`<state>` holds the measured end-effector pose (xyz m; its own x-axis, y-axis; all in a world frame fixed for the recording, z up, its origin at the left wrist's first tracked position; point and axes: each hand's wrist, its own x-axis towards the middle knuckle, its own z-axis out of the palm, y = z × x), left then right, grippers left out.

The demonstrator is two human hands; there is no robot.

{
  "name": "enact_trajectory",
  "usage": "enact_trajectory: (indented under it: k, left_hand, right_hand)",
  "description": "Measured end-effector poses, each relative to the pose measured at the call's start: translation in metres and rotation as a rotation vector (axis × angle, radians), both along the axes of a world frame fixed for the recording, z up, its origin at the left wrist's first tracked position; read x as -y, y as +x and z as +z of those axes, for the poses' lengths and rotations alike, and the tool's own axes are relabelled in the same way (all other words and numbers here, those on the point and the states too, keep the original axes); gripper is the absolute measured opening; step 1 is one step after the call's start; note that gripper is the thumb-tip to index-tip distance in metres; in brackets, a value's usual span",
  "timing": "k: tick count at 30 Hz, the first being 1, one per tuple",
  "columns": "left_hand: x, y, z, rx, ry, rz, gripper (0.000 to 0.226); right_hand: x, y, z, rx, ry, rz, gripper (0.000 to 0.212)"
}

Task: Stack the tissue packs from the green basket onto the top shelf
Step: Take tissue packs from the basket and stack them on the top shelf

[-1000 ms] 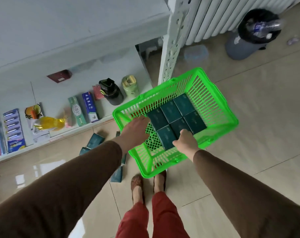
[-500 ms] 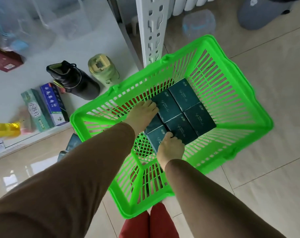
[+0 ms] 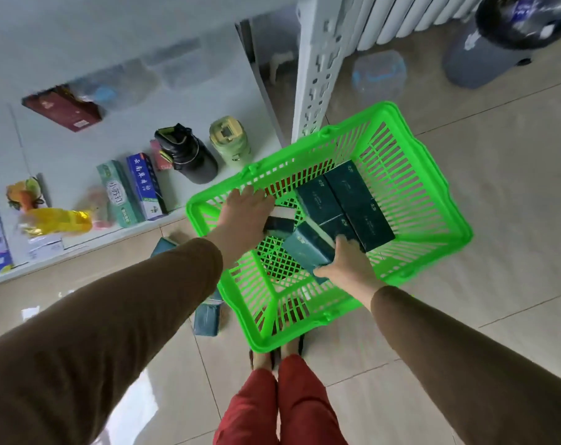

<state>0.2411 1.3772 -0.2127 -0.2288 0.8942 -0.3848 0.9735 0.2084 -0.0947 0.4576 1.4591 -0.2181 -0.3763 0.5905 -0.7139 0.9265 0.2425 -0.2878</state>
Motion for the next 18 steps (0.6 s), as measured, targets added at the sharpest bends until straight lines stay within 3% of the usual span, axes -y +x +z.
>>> enact_trajectory:
  k: [3,8,13,18]
  left_hand:
    - [0.037,-0.021,0.078,0.118,0.118,0.228,0.060]
    - [0.127,-0.067,0.200,0.296,0.347,0.512,0.068]
    - [0.224,-0.109,0.299,0.330,0.535,0.652,0.049]
    - [0.279,-0.148,0.383,0.282,0.727,0.656,0.048]
  right_hand:
    - [-0.004,0.000,0.070,-0.258,0.073,0.069,0.051]
    - [0.028,-0.048,0.192,-0.596,0.076,0.047,0.063]
    - [0.082,-0.114,0.286,-0.843,-0.014,-0.013,0.047]
    - [0.117,-0.164,0.362,-1.079,-0.077,0.019,0.045]
